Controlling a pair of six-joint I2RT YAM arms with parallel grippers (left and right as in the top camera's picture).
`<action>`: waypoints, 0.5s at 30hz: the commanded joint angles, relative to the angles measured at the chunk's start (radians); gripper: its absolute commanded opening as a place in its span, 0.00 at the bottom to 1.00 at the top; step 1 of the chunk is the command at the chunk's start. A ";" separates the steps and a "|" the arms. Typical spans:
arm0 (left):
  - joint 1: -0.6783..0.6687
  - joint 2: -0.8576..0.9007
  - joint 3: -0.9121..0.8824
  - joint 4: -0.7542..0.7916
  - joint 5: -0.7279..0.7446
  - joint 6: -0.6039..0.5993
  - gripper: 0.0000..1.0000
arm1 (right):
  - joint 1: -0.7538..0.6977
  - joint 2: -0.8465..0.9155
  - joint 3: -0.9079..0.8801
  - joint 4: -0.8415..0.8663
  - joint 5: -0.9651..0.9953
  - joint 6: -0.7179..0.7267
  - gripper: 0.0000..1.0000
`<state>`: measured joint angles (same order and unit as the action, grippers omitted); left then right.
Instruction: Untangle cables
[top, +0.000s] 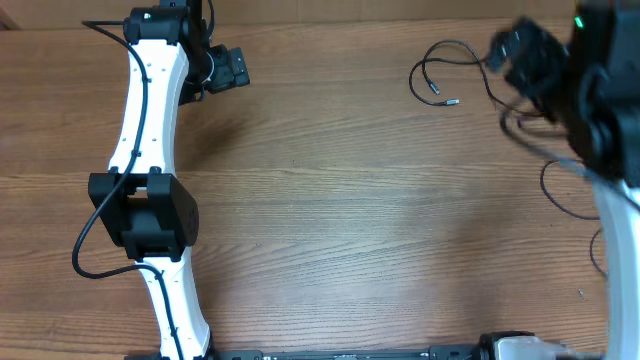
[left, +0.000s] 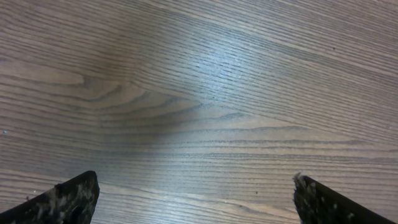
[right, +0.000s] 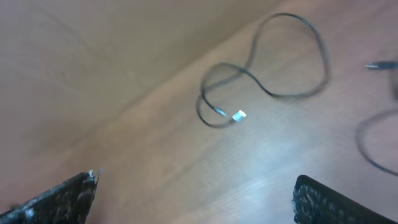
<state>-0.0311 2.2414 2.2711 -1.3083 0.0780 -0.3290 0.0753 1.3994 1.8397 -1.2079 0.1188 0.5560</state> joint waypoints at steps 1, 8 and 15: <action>-0.002 0.003 0.017 0.004 -0.007 0.019 1.00 | 0.024 -0.111 -0.044 -0.045 0.100 -0.034 1.00; -0.002 0.003 0.017 0.004 -0.007 0.019 0.99 | 0.042 -0.497 -0.277 -0.061 0.108 -0.006 1.00; -0.002 0.003 0.017 0.004 -0.007 0.019 0.99 | 0.042 -0.727 -0.352 -0.204 0.097 -0.007 1.00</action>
<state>-0.0311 2.2414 2.2711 -1.3083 0.0780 -0.3290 0.1131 0.7044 1.5093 -1.3743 0.2028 0.5465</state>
